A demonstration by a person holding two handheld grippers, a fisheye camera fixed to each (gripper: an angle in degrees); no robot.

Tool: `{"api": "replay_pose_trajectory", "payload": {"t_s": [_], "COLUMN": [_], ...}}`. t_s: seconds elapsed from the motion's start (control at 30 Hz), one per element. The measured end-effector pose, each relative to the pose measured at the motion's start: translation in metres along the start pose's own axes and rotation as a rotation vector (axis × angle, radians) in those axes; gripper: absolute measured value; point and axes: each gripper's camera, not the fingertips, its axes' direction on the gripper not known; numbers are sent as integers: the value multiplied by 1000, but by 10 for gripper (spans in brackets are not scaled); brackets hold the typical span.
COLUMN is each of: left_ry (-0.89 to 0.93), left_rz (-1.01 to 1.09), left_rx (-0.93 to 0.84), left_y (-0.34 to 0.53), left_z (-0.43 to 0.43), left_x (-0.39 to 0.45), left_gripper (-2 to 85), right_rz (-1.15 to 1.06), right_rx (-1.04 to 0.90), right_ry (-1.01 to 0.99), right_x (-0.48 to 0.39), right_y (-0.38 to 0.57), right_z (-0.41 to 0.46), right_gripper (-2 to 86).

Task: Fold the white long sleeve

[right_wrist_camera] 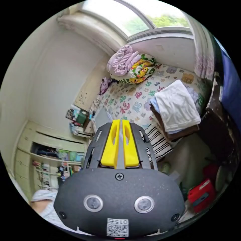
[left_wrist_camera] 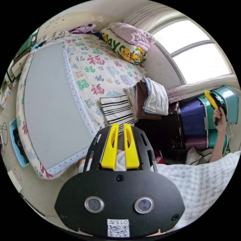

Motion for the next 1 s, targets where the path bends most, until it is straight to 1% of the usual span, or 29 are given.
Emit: {"api": "replay_pose_trajectory", "payload": {"t_s": [0.03, 0.07, 0.1, 0.13, 0.17, 0.2, 0.23, 0.33, 0.4, 0.53, 0.67, 0.77, 0.9, 1.0], "left_ry": [-10, -17, -32, -50, -54, -52, -57, -106, -94, -35, -5, 14, 57, 59], "left_rz": [-60, -82, -114, -134, -138, -118, -55, 60, 87, 101, 136, 128, 49, -3], "left_rx": [-3, -2, -5, -22, -36, -41, -13, -14, 4, 25, 31, 16, 49, 69], "left_y": [18, 26, 37, 42, 43, 40, 36, 16, 6, -9, -6, -1, 9, 12], "left_z": [-17, -25, -43, -59, -68, -87, -107, -145, -162, -190, -205, -215, -239, -258], "left_x": [-17, -25, -37, -47, -51, -54, -53, -54, -59, -69, -64, -62, -66, -68], "left_gripper": [17, 13, 11, 9, 8, 8, 8, 9, 9, 8, 6, 5, 3, 1], "right_rz": [-17, -53, -138, -215, -241, -299, -372, -464, -526, -565, -627, -720, -796, -841], "right_rx": [47, 82, 166, 253, 287, 333, 356, 411, 416, 425, 480, 524, 581, 540], "right_ry": [-81, -117, -161, -167, -159, -123, -56, 114, 105, -197, -234, -217, -237, -253], "right_x": [-23, -38, -70, -102, -119, -154, -189, -260, -287, -312, -344, -373, -398, -415], "right_y": [10, 17, 34, 54, 64, 85, 105, 159, 187, 226, 256, 277, 288, 285], "right_z": [-25, -38, -63, -84, -94, -110, -122, -139, -146, -164, -175, -180, -176, -164], "right_gripper": [26, 29, 39, 51, 50, 48, 26, -3, -7, -7, -7, -8, -10, -10]}}
